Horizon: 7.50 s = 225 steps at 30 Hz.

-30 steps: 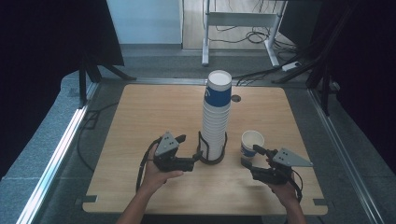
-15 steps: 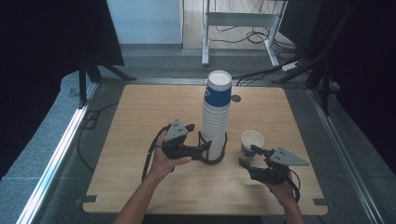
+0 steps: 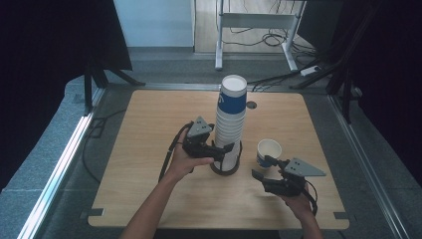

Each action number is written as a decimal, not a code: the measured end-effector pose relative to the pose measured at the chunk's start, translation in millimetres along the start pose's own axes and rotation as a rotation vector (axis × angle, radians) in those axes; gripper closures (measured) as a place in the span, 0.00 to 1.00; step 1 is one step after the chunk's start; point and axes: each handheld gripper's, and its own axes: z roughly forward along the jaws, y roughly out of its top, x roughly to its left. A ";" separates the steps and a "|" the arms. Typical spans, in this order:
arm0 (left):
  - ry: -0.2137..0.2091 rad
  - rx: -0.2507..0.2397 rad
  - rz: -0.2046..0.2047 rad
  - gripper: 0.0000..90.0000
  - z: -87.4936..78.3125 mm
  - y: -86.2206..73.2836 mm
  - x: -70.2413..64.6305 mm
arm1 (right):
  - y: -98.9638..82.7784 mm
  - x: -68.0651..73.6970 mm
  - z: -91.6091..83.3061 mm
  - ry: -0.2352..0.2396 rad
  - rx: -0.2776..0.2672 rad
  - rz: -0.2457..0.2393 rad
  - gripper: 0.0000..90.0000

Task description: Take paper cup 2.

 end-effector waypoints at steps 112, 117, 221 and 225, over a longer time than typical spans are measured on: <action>0.045 0.045 0.069 0.19 9.0 -0.8 -5.3 | 240.2 -7.4 79.4 0.235 -0.005 -0.130 0.28; 0.048 0.047 0.071 0.19 8.9 -0.6 -5.8 | 240.0 -6.6 78.9 0.220 -0.012 -0.127 0.29; 0.065 0.013 0.031 0.12 -26.6 -26.0 -6.3 | 144.8 10.3 -14.9 0.234 -0.145 -0.130 0.30; 0.055 -0.003 0.011 0.12 -35.1 -34.4 -5.3 | 139.2 14.3 -11.2 0.243 -0.145 -0.129 0.30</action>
